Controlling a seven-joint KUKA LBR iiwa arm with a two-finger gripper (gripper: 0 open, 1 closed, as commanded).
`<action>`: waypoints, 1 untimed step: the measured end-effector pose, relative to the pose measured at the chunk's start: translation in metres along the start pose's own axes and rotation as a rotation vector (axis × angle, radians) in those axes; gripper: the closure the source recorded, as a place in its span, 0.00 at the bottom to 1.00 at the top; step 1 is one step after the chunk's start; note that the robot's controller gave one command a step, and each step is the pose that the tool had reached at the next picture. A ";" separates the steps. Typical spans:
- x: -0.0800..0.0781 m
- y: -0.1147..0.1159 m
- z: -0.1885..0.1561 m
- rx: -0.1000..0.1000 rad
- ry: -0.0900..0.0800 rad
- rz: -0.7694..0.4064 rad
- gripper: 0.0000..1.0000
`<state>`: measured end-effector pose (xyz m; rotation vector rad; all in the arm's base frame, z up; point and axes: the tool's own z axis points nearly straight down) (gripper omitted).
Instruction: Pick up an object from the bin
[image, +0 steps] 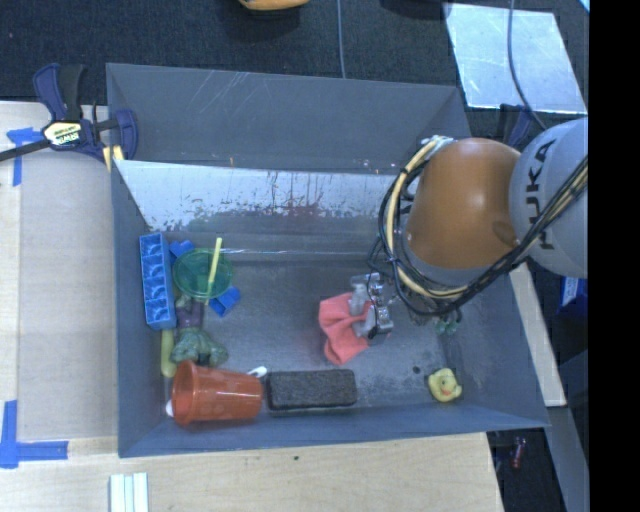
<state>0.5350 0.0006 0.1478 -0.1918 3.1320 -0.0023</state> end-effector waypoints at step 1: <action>0.015 -0.006 -0.075 0.000 0.003 0.013 1.00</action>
Offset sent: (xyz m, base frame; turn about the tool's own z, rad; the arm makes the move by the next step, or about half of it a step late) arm -0.0092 0.0160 0.2555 -0.1218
